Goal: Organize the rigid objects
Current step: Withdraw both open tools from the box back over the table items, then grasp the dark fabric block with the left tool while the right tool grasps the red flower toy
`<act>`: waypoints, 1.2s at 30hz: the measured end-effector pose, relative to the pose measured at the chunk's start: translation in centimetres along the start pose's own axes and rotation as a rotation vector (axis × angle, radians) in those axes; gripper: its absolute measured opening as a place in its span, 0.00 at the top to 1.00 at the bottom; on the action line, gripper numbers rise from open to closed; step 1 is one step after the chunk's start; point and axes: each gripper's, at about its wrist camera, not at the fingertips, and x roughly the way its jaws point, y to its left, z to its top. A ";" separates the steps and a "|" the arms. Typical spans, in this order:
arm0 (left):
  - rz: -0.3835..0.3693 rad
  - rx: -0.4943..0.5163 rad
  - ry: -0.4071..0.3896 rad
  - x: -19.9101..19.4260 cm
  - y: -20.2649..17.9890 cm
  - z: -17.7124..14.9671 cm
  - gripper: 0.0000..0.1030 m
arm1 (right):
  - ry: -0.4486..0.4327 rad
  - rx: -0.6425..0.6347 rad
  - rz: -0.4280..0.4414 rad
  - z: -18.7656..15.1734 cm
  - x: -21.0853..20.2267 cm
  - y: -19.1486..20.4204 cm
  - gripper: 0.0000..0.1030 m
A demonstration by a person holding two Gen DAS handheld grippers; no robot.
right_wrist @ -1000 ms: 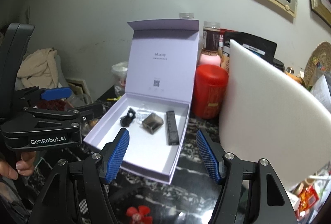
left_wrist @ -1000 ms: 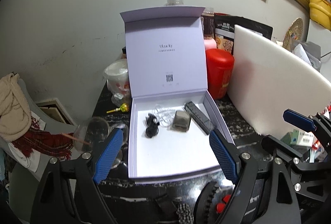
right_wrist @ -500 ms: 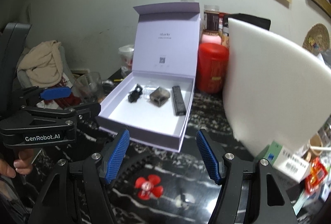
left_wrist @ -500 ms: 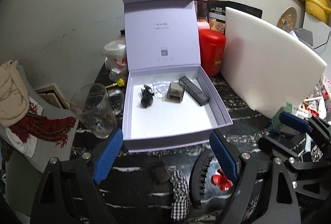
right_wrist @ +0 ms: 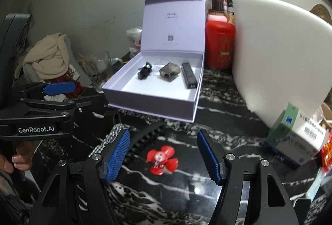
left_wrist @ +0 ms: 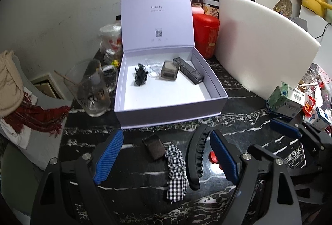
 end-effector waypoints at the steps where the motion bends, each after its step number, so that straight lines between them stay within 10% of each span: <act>1: -0.014 -0.011 0.010 0.2 0.1 -0.3 0.17 | 0.007 0.000 0.002 -0.3 0.2 0.1 0.34; 36: -0.016 -0.099 0.122 5.1 3.5 -4.6 0.17 | 0.194 -0.018 -0.015 -3.8 8.6 0.7 0.29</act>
